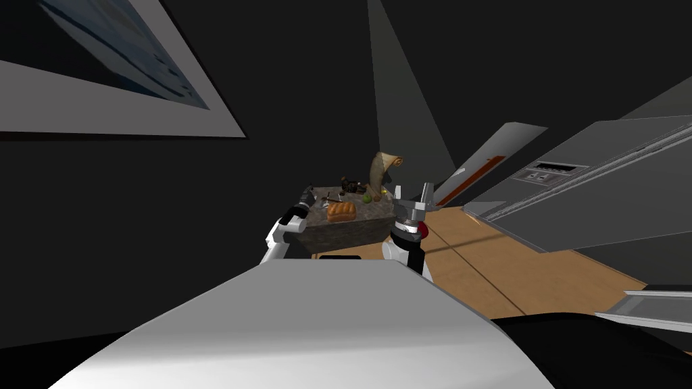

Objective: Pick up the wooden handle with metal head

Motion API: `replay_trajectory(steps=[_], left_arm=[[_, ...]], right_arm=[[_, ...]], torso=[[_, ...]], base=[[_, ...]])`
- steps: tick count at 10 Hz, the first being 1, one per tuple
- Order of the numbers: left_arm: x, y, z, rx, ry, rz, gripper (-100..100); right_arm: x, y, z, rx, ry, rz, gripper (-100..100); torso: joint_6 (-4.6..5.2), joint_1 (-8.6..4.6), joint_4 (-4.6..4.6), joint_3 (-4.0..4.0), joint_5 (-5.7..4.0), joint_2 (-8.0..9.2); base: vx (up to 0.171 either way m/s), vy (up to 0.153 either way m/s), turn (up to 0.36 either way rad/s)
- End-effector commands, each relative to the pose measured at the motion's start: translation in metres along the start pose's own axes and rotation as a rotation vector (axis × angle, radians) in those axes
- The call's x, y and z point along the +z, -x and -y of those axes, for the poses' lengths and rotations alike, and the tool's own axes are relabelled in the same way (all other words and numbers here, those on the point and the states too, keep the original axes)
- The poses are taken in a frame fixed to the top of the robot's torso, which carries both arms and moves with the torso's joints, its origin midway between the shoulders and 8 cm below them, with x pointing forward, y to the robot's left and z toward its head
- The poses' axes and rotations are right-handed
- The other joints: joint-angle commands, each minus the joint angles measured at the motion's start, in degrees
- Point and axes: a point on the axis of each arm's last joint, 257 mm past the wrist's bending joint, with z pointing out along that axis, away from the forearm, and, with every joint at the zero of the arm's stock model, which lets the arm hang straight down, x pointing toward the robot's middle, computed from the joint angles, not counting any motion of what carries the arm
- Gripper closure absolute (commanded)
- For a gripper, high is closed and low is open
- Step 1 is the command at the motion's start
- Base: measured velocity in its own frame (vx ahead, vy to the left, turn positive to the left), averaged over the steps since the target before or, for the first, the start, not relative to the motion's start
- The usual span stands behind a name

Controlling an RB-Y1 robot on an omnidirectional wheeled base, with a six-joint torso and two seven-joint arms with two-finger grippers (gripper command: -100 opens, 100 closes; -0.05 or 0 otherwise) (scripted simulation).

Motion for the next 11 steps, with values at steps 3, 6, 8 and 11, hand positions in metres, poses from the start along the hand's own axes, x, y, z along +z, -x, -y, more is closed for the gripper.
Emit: replay_trajectory(steps=[3,6,8,11], left_arm=[[0.014,0.005,-0.022,-0.041,0.098,0.008,-100],[0.021,0.007,-0.038,-0.067,0.165,0.016,-100],[0.028,0.008,-0.051,-0.095,0.225,0.024,-100],[0.031,0.01,-0.071,-0.122,0.316,0.04,-100]], right_arm=[[0.0,0.0,0.0,0.0,0.0,0.0,0],[0.0,0.0,0.0,0.0,0.0,0.0,0],[0.0,0.0,0.0,0.0,0.0,0.0,0],[0.0,0.0,0.0,0.0,0.0,0.0,0]], torso=[[0.0,0.0,0.0,0.0,0.0,0.01],[0.0,0.0,0.0,0.01,0.0,0.02],[0.0,-0.02,0.0,0.01,-0.01,0.02],[0.01,-0.04,0.0,0.0,-0.01,0.01]], base=[[0.0,-0.004,0.026],[-0.001,-0.005,0.028],[-0.002,-0.014,0.035],[-0.002,-0.014,0.03]])
